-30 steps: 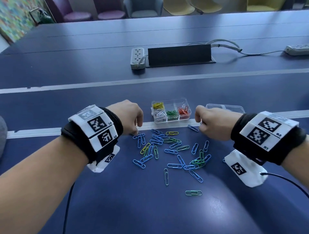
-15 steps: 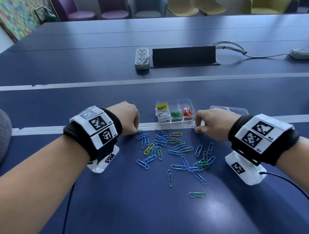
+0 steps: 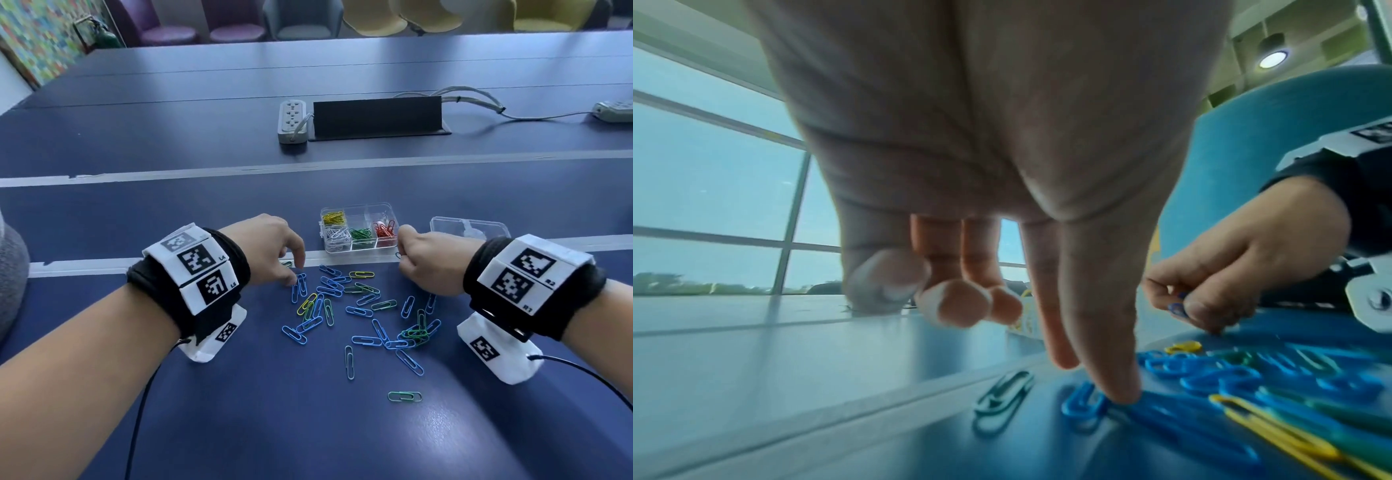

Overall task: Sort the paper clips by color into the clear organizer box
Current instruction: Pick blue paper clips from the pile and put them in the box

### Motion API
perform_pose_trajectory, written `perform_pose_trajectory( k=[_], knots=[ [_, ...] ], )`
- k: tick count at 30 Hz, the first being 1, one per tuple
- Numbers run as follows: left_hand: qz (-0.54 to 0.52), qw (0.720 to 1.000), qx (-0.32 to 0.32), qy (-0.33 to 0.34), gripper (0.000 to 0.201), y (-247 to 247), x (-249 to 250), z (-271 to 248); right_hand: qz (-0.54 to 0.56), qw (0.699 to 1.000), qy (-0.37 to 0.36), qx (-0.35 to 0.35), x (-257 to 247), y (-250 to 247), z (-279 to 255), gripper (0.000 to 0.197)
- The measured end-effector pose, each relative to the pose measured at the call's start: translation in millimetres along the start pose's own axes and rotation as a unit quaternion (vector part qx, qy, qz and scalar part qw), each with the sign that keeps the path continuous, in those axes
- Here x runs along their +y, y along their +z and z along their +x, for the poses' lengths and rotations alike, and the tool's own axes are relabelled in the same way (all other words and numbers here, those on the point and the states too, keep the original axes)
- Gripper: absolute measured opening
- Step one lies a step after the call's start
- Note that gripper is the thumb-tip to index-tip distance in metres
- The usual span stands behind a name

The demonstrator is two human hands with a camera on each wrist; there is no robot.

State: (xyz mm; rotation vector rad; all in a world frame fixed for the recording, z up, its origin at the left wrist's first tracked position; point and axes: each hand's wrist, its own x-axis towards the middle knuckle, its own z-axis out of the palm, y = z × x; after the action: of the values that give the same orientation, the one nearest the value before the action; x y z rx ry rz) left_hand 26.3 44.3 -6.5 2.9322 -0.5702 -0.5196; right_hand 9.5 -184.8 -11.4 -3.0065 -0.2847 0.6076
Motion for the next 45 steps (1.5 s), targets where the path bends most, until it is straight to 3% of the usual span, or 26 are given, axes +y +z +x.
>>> perform_pose_trajectory(
  k=[2, 7, 11, 19, 23, 25, 30, 35, 41, 45],
  knots=[
    [0.006, 1.000, -0.011, 0.002, 0.022, 0, 3, 1, 0.004, 1.000, -0.012, 0.005, -1, 1, -1, 0.007],
    [0.013, 1.000, -0.018, 0.000, 0.006, 1, 6, 1, 0.014, 1.000, -0.025, -0.003, -2, -4, -2, 0.025],
    [-0.001, 1.000, -0.022, -0.014, 0.006, 3, 6, 1, 0.019, 0.999, -0.042, -0.014, -9, -9, -3, 0.028],
    [-0.003, 0.999, 0.007, -0.045, 0.029, 7, 9, -4, 0.011, 0.993, -0.110, 0.032, -44, -8, 7, 0.024],
    [0.006, 0.998, 0.008, -0.059, 0.015, 7, 14, -1, -0.027, 0.991, -0.126, 0.040, -63, -6, 17, 0.029],
    [0.005, 0.998, 0.015, -0.058, 0.004, 5, 15, -3, -0.046, 0.990, -0.128, 0.034, -70, -5, 22, 0.022],
    [-0.012, 0.998, 0.028, -0.046, 0.018, 8, 14, -8, -0.063, 0.990, -0.122, 0.023, -75, -3, 23, 0.039],
    [-0.028, 0.999, 0.027, -0.035, 0.023, 9, 16, -10, -0.038, 0.993, -0.114, 0.015, -73, -1, 19, 0.031],
    [-0.048, 0.997, 0.017, -0.056, 0.014, 7, 17, -9, -0.007, 0.993, -0.111, 0.045, -58, -17, 17, 0.039],
    [-0.051, 0.996, 0.002, -0.068, 0.016, 11, 14, -9, 0.002, 0.995, -0.102, -0.021, -51, -19, 15, 0.034]
  ],
)
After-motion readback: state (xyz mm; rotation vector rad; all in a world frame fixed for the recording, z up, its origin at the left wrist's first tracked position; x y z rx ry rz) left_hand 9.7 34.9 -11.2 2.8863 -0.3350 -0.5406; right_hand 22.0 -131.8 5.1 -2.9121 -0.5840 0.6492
